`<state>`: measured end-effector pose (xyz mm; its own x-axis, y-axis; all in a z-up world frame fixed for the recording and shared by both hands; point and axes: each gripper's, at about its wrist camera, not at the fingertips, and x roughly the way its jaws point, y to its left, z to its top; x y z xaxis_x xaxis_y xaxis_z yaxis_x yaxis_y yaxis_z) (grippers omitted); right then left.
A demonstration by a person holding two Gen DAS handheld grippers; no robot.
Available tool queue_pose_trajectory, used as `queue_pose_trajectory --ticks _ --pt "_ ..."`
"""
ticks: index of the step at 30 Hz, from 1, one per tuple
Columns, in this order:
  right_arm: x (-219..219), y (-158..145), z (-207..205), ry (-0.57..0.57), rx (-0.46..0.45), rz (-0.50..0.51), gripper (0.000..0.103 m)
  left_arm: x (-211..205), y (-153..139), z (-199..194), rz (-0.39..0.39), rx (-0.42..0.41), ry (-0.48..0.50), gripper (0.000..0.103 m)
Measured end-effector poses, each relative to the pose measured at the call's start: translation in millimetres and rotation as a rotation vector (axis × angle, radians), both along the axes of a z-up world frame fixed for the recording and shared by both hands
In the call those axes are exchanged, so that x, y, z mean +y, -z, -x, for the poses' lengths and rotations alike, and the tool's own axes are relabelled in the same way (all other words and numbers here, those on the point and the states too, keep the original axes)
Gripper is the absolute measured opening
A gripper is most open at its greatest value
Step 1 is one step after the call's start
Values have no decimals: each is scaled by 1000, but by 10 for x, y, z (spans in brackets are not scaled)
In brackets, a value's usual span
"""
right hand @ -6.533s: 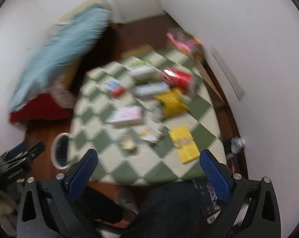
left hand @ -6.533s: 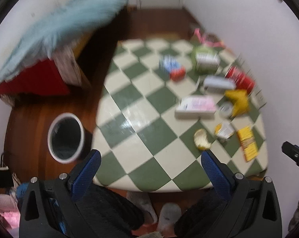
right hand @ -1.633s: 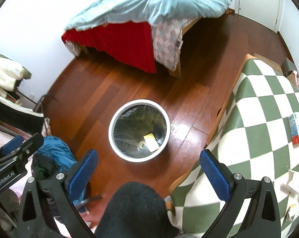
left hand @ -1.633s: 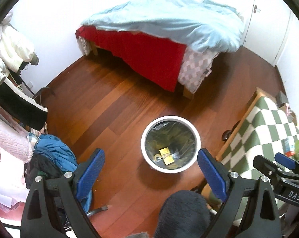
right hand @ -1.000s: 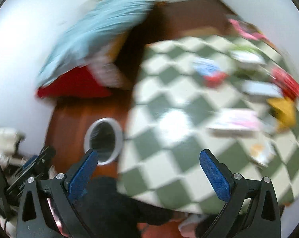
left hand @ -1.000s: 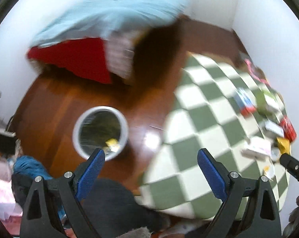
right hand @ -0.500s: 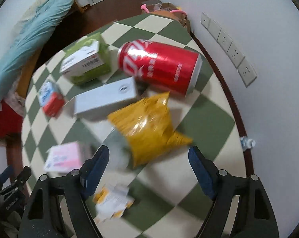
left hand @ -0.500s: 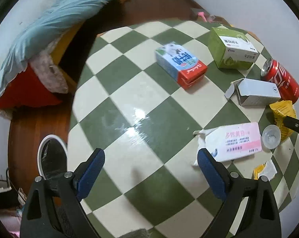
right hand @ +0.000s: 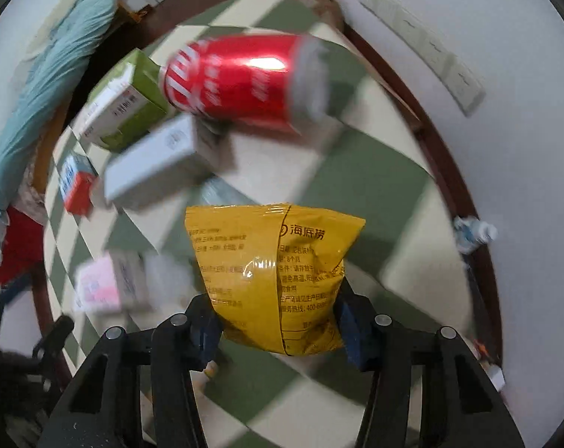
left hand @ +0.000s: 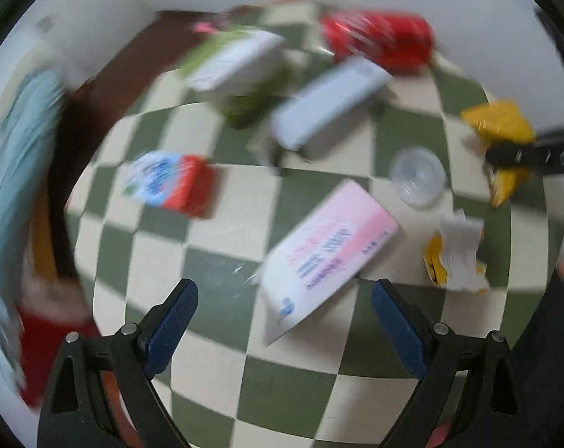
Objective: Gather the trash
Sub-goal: 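Grasp the pink toothpaste box with the left tool while the right tool grasps the yellow snack bag, then carry both items over the white bin and open both tools to drop them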
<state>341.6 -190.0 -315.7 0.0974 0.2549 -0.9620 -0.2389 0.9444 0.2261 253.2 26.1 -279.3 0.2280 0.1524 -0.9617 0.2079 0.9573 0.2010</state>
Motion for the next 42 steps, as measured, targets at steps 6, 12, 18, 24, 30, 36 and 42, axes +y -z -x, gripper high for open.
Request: queue_pose_trajectory --ticks 6,12,18,24,30,36,42 --pt "-223 108 157 31 28 30 57 -172 212 -213 -6 90 85 63" --pt "-218 62 169 52 8 23 72 77 98 -144 99 109 -216 58" --pt "-71 -60 190 24 -58 26 63 363 96 81 208 79 -493 59" --pt "20 -73 172 25 -58 22 59 171 286 53 180 92 -398 57" --pt "16 54 62 46 -16 48 59 67 235 186 149 29 -407 52" --pt "66 14 70 22 -71 77 49 67 3 368 139 -51 -471 51" --pt "146 -259 254 20 -136 44 47 -55 -484 562 120 -186 -543 51"
